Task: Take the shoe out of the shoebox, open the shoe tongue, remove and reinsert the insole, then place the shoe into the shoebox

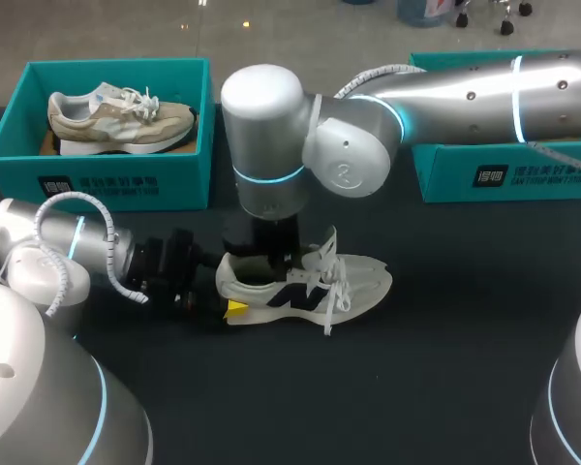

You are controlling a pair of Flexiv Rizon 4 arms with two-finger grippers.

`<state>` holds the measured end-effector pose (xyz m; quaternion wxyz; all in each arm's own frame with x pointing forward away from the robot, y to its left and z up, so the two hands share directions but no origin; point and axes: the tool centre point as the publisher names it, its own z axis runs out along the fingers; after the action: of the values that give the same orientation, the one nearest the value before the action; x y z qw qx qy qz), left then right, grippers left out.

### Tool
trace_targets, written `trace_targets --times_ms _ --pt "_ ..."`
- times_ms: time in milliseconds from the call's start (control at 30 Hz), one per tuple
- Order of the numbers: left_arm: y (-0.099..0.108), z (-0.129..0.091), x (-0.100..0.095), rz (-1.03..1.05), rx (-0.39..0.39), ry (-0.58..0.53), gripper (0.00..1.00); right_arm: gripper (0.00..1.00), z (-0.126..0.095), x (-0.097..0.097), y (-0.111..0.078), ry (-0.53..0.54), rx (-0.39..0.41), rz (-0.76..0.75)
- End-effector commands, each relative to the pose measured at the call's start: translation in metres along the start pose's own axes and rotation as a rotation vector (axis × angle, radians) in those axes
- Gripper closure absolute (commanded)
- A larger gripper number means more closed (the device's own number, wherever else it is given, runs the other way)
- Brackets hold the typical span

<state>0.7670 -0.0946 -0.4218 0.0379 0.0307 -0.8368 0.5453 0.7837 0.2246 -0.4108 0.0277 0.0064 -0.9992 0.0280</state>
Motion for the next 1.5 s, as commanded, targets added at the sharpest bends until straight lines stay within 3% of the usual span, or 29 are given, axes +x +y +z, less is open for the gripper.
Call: trace_targets --times_ms 33,133,167,367,733,1000,1233,1500 --pt "0.004 0.001 -0.002 0.0 -0.002 0.0 1.0 0.82 0.028 0.001 0.007 0.037 0.019 -0.001" --pt "0.004 0.001 -0.002 0.0 -0.002 0.0 1.0 0.99 0.033 0.004 0.005 0.051 0.023 0.004" --pt "0.004 0.001 -0.002 0.0 -0.002 0.0 1.0 1.0 0.034 0.006 0.005 0.056 0.026 0.006" --pt "0.004 0.001 -0.002 0.0 -0.002 0.0 1.0 1.0 0.033 0.011 0.0 0.076 0.031 0.02" --pt "0.004 0.001 -0.002 0.0 -0.002 0.0 1.0 1.0 -0.017 0.018 -0.019 0.004 0.003 0.036" --pt "0.004 0.001 -0.002 0.0 -0.002 0.0 1.0 1.0 -0.034 0.017 -0.032 -0.045 -0.038 0.085" --pt "0.004 0.001 -0.002 0.0 -0.002 0.0 1.0 1.0 -0.04 0.014 -0.02 -0.069 -0.098 0.085" --pt "0.004 0.001 -0.002 0.0 -0.002 0.0 1.0 1.0 -0.025 0.008 -0.003 -0.048 -0.106 0.059"
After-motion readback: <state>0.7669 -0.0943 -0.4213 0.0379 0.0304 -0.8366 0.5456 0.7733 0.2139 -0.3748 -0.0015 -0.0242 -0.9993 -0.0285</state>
